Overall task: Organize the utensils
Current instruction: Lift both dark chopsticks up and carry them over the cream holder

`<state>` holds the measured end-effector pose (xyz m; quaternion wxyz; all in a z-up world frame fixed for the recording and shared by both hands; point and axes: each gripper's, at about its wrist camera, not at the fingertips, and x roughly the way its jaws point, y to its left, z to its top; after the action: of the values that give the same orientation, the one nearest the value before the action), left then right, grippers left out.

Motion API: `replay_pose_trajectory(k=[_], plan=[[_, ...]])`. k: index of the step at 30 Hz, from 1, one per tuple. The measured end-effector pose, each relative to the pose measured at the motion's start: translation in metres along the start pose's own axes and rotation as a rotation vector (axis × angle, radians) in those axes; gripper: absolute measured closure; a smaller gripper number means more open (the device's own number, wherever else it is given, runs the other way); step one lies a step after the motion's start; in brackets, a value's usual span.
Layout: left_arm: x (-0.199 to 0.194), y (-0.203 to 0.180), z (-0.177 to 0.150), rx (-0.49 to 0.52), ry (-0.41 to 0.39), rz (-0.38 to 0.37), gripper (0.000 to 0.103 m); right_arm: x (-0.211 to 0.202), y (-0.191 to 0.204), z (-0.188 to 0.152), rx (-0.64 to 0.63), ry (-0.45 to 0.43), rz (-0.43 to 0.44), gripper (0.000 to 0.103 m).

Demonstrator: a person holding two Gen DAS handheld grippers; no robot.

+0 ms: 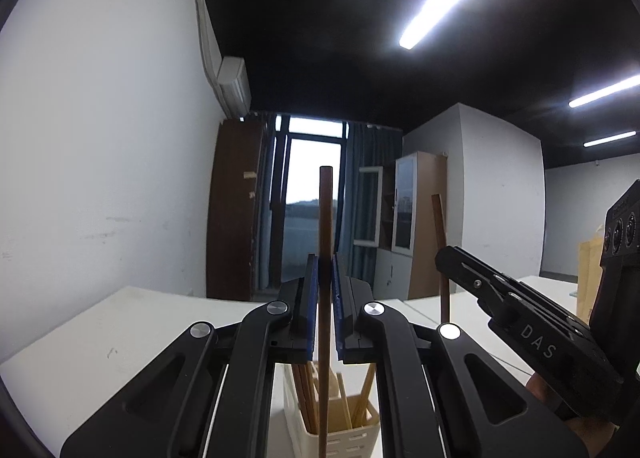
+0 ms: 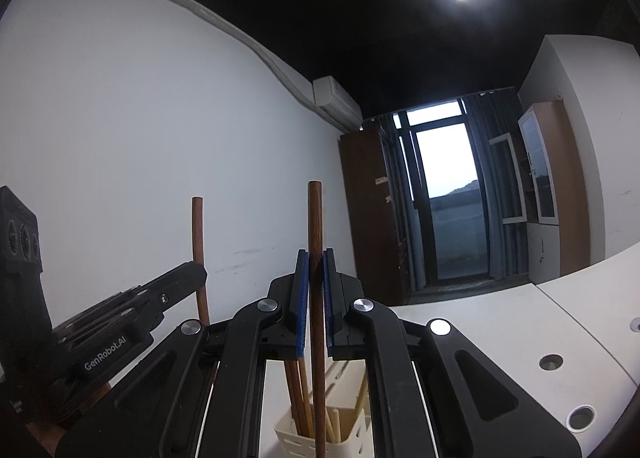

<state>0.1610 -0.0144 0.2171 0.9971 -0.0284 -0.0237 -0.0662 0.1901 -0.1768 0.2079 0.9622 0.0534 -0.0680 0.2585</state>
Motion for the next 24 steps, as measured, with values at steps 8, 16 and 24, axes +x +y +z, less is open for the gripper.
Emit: replay_pose_trajectory(k=[8,16,24], plan=[[-0.011,0.002,0.006,-0.029,-0.155,0.006,0.097,-0.008,0.000,0.011,0.033,-0.146,0.060,0.095],[-0.004,0.000,0.005,-0.058,-0.214,0.005,0.097,-0.003,-0.006,0.014,0.069,-0.243,0.076,0.095],[0.006,-0.002,-0.003,-0.059,-0.195,0.009,0.097,0.008,-0.001,-0.001,0.017,-0.278,0.046,0.095]])
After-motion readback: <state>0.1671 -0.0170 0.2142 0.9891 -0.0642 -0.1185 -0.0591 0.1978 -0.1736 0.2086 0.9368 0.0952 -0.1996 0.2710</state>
